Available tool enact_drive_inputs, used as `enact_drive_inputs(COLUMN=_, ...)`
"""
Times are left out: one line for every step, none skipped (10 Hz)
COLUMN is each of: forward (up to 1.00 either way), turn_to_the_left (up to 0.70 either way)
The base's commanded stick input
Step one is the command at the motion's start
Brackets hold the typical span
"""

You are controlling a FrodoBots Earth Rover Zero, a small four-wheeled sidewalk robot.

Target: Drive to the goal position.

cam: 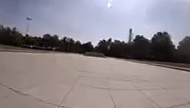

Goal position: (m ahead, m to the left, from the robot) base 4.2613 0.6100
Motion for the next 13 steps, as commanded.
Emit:
enact_drive_inputs(forward=1.00, turn_to_the_left=-0.01)
enact_drive_inputs(forward=1.00, turn_to_the_left=-0.01)
enact_drive_inputs(forward=1.00, turn_to_the_left=-0.01)
enact_drive_inputs(forward=1.00, turn_to_the_left=-0.01)
enact_drive_inputs(forward=1.00, turn_to_the_left=-0.01)
enact_drive_inputs(forward=1.00, turn_to_the_left=-0.01)
enact_drive_inputs(forward=1.00, turn_to_the_left=-0.01)
enact_drive_inputs(forward=1.00, turn_to_the_left=-0.01)
enact_drive_inputs(forward=1.00, turn_to_the_left=-0.01)
enact_drive_inputs(forward=1.00, turn_to_the_left=-0.01)
enact_drive_inputs(forward=1.00, turn_to_the_left=-0.01)
enact_drive_inputs(forward=1.00, turn_to_the_left=-0.01)
enact_drive_inputs(forward=1.00, turn_to_the_left=-0.01)
